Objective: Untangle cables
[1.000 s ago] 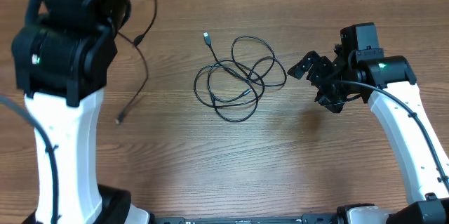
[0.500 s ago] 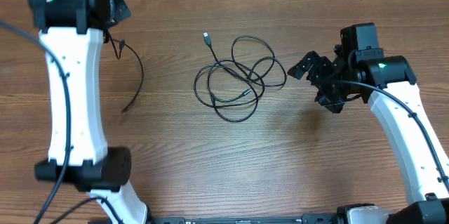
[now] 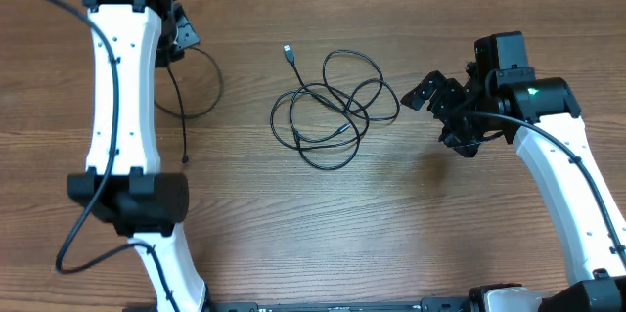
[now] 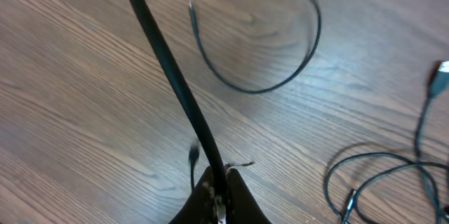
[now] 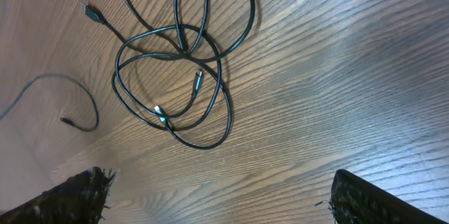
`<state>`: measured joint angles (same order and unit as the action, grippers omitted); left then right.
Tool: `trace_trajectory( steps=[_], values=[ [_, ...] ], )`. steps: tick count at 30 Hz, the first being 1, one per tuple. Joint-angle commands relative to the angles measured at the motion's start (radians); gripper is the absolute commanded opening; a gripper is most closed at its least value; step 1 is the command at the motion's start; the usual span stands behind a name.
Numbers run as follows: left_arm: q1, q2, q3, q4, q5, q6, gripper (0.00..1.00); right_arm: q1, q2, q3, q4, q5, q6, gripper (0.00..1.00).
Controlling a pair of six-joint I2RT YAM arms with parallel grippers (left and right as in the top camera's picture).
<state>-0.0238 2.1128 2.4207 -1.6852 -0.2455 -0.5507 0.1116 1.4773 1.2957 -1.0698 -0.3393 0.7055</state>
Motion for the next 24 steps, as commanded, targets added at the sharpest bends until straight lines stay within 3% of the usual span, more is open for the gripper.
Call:
trace_trajectory(
  steps=[1, 6, 8, 9, 11, 15, 17, 24],
  values=[
    [0.018, 0.060, -0.002, -0.004, 0.056, -0.003, 0.09, -0.002, -0.009, 0.013, 0.002, 0.006, -0.007, 1.00],
    [0.026, 0.099, -0.002, 0.007, 0.056, -0.003, 0.14, -0.002, -0.009, 0.013, 0.002, 0.006, -0.007, 1.00],
    [0.026, 0.106, -0.002, 0.008, 0.056, -0.003, 0.22, -0.002, -0.009, 0.013, 0.002, 0.006, -0.007, 1.00],
    [0.026, 0.108, -0.002, 0.014, 0.057, -0.003, 0.32, -0.002, -0.009, 0.013, 0.002, 0.006, -0.007, 1.00],
    [0.025, 0.108, -0.002, 0.021, 0.060, -0.003, 0.64, -0.002, -0.009, 0.013, 0.002, 0.006, -0.007, 1.00],
    [0.024, 0.108, -0.002, 0.039, 0.060, 0.021, 0.70, -0.002, -0.009, 0.013, 0.002, 0.006, -0.007, 1.00],
    [0.027, 0.108, -0.002, 0.061, 0.054, 0.050, 0.88, -0.002, -0.009, 0.013, 0.002, 0.006, -0.007, 1.00],
    [0.140, 0.108, -0.002, 0.167, 0.085, 0.058, 0.97, -0.002, -0.009, 0.013, 0.002, 0.006, -0.007, 1.00]
  ],
)
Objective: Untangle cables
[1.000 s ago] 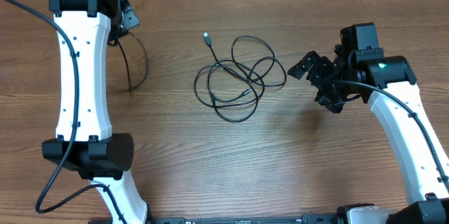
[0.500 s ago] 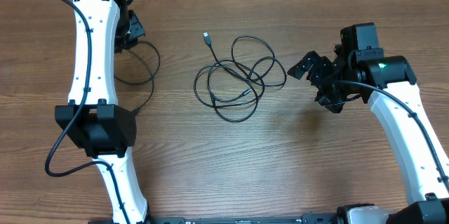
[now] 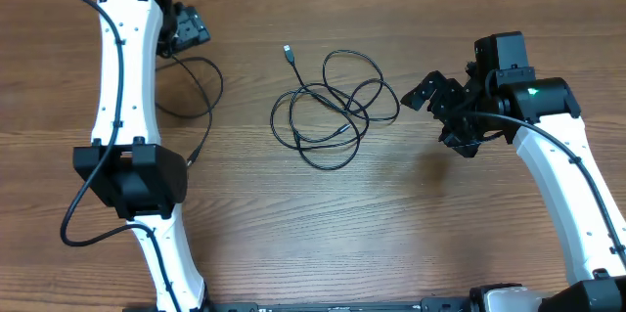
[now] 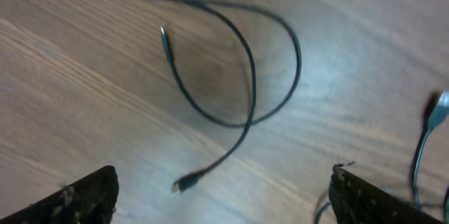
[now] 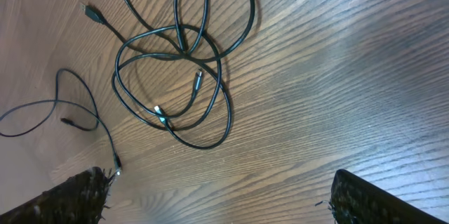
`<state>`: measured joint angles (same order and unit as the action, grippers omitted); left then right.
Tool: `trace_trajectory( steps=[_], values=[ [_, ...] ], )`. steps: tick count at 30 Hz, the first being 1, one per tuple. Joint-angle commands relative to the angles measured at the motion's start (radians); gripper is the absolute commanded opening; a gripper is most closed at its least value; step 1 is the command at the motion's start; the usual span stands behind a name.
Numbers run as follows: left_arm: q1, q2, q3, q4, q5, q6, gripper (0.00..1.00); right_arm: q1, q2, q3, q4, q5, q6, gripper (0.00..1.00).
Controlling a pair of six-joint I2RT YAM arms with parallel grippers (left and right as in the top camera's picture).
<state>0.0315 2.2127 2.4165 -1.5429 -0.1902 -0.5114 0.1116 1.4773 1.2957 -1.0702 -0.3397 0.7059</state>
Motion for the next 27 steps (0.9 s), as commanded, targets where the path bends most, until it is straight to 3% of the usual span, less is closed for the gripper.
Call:
trace_trajectory(
  steps=[1, 7, 13, 16, 23, 27],
  values=[
    [0.102, 0.008, 0.002, 0.031, 0.037, 0.014, 0.97, -0.002, -0.009, 0.013, 0.002, 0.007, -0.008, 1.00],
    [0.286, 0.008, 0.002, 0.078, 0.122, -0.074, 1.00, -0.002, -0.009, 0.013, 0.002, 0.007, -0.008, 1.00],
    [0.417, 0.010, 0.000, 0.143, 0.275, -0.080, 0.99, -0.002, -0.009, 0.013, 0.002, 0.007, -0.008, 1.00],
    [0.430, 0.019, 0.000, 0.169, 0.266, -0.067, 1.00, -0.002, -0.009, 0.013, 0.002, 0.007, -0.008, 1.00],
    [0.420, 0.099, 0.000, 0.179, 0.141, 0.092, 1.00, -0.002, -0.009, 0.013, 0.002, 0.007, -0.008, 1.00],
    [0.421, 0.136, 0.000, 0.158, 0.145, 0.094, 1.00, -0.002, -0.009, 0.013, 0.002, 0.007, -0.008, 1.00]
  ],
)
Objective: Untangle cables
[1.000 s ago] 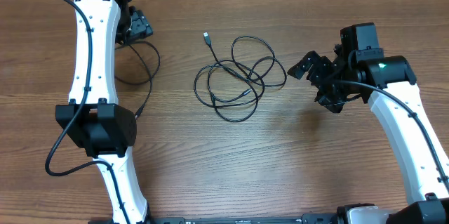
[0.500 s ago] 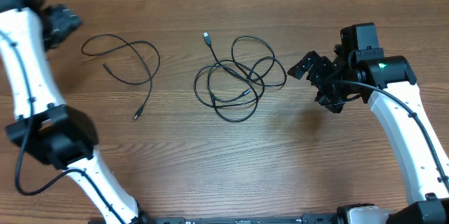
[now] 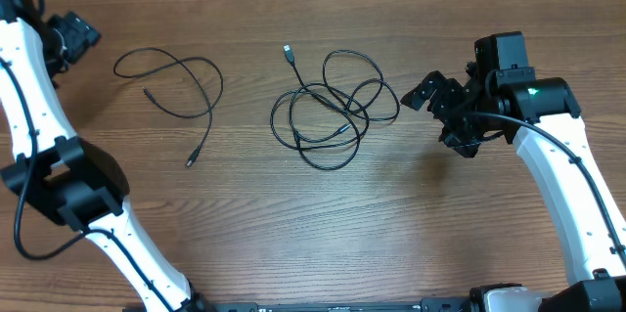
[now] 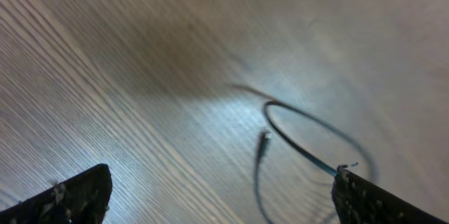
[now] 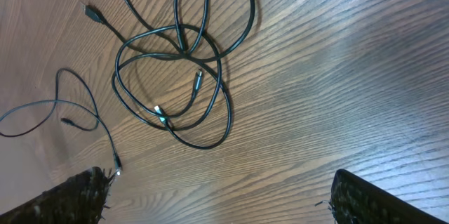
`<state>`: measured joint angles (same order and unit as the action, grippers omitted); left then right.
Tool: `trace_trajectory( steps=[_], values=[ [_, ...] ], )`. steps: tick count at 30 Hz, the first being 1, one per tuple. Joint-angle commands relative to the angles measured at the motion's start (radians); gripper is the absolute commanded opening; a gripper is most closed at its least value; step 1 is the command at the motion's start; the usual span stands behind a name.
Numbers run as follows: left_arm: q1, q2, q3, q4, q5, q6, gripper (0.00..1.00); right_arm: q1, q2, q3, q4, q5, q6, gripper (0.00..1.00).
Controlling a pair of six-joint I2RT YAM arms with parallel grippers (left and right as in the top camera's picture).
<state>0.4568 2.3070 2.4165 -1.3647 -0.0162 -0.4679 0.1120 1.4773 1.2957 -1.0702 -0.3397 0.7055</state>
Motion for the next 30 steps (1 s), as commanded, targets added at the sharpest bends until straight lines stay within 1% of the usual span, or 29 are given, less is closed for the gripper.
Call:
trace_trajectory(
  steps=[1, 5, 9, 13, 16, 18, 22, 26, 30],
  values=[
    [-0.005, 0.042, 0.000, -0.047, -0.024, 0.055, 0.99, -0.002, -0.009, 0.013, 0.002, 0.007, -0.007, 1.00],
    [-0.002, 0.029, 0.002, -0.152, 0.058, 0.057, 0.99, -0.002, -0.009, 0.013, 0.002, 0.007, -0.007, 1.00],
    [0.000, -0.005, 0.002, -0.179, 0.140, 0.111, 0.99, -0.002, -0.009, 0.013, 0.002, 0.007, -0.007, 1.00],
    [-0.001, -0.066, 0.002, -0.183, 0.146, 0.125, 1.00, -0.002, -0.009, 0.013, 0.002, 0.007, -0.007, 1.00],
    [-0.001, -0.098, 0.002, -0.174, 0.145, 0.093, 1.00, -0.002, -0.009, 0.013, 0.002, 0.007, -0.007, 1.00],
    [-0.001, -0.097, 0.001, -0.180, 0.149, 0.040, 1.00, -0.002, -0.009, 0.013, 0.002, 0.007, -0.007, 1.00],
    [-0.015, -0.094, 0.000, -0.181, 0.148, 0.029, 0.99, -0.002, -0.009, 0.013, 0.002, 0.007, -0.007, 1.00],
    [-0.029, -0.091, 0.000, -0.143, 0.148, 0.021, 0.99, -0.002, -0.009, 0.013, 0.002, 0.007, -0.007, 1.00],
    [-0.030, -0.068, 0.000, -0.123, 0.147, -0.048, 0.99, -0.002, -0.009, 0.013, 0.002, 0.007, -0.007, 1.00]
  ],
)
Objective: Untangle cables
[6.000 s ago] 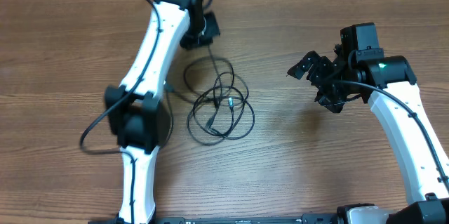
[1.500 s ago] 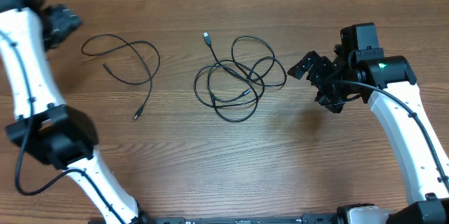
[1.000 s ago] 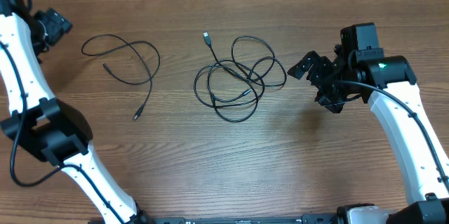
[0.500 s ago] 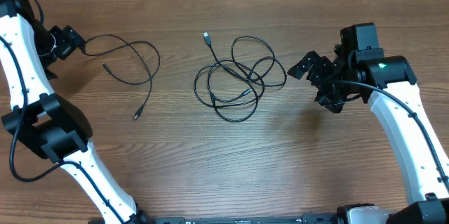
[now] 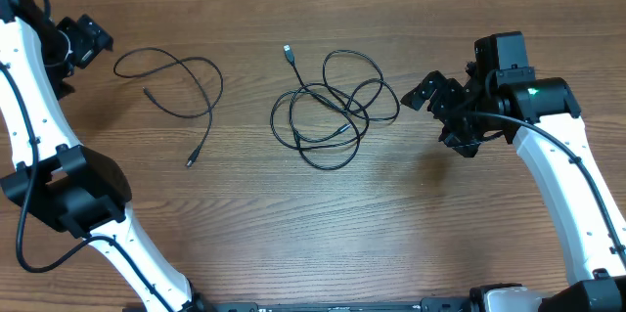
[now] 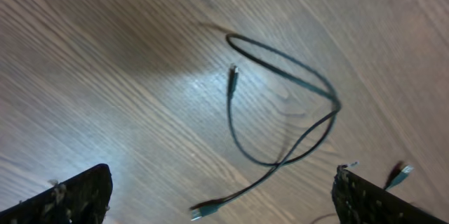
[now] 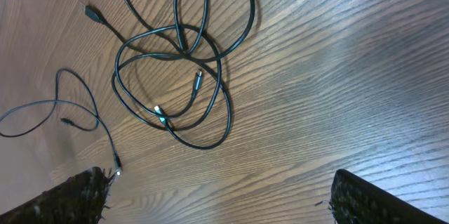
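Note:
A tangle of thin black cables (image 5: 333, 107) lies at mid table; its loops and plugs also show in the right wrist view (image 7: 179, 62). One separate black cable (image 5: 171, 85) lies loose to the left of it, apart from the tangle (image 6: 280, 112). My left gripper (image 5: 86, 43) hovers open at the far left, just left of that loose cable, nothing between its fingers (image 6: 77, 196). To the right of the tangle, my right gripper (image 5: 437, 107) is open and holds nothing; its fingertips (image 7: 365, 196) frame bare wood.
The wooden table (image 5: 391, 234) carries only the cables. Both white arms reach in from the front edge, the left arm's own black lead trailing beside it.
My left gripper has shifted slightly right, toward the loose cable, so its wrist view now takes in the whole cable. The cables and right arm have not moved.
At first my left gripper was shut on one cable, holding it up left of the tangle. Then it was open and that cable lay on the table by itself. After that the gripper stood at the far left corner, and now slightly nearer the cable.

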`<state>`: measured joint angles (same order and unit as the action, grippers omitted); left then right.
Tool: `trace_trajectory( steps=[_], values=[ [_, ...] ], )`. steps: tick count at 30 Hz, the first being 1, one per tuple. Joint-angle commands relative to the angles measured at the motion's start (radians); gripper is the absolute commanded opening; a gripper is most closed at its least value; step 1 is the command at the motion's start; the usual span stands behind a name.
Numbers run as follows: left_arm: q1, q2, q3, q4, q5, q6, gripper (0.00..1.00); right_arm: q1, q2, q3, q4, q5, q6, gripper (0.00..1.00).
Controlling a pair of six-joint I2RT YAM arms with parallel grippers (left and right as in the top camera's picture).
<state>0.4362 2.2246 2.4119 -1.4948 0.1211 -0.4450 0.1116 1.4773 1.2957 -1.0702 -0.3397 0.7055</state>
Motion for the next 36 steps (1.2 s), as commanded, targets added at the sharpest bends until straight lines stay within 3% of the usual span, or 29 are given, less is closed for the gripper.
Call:
trace_trajectory(
  steps=[1, 5, 15, 19, 23, 26, 32, 34, 36],
  values=[
    [-0.010, 0.025, 0.005, 0.007, 0.010, -0.090, 1.00, -0.002, -0.009, 0.013, 0.002, 0.007, -0.007, 1.00],
    [-0.010, 0.080, 0.005, 0.010, 0.011, -0.144, 1.00, -0.002, -0.009, 0.013, 0.002, 0.007, -0.007, 1.00],
    [-0.009, 0.241, 0.005, 0.140, 0.072, -0.141, 0.97, -0.002, -0.009, 0.013, 0.002, 0.007, -0.007, 1.00],
    [-0.010, 0.278, 0.005, 0.204, 0.068, 0.034, 0.96, -0.002, -0.009, 0.013, 0.002, 0.007, -0.007, 1.00],
    [-0.010, 0.294, 0.005, 0.245, 0.055, 0.109, 0.99, -0.002, -0.009, 0.013, 0.002, 0.007, -0.007, 1.00],
    [-0.010, 0.295, 0.005, 0.277, 0.055, 0.088, 0.93, -0.002, -0.009, 0.013, 0.002, 0.007, -0.007, 1.00],
    [-0.011, 0.295, 0.005, 0.305, 0.056, -0.085, 0.89, -0.002, -0.009, 0.013, 0.002, 0.007, -0.007, 1.00],
    [-0.016, 0.295, 0.005, 0.325, 0.055, -0.062, 0.89, -0.002, -0.009, 0.013, 0.002, 0.007, -0.007, 1.00],
    [-0.020, 0.295, 0.005, 0.340, 0.048, 0.038, 0.88, -0.002, -0.009, 0.013, 0.002, 0.007, -0.007, 1.00]
  ],
)
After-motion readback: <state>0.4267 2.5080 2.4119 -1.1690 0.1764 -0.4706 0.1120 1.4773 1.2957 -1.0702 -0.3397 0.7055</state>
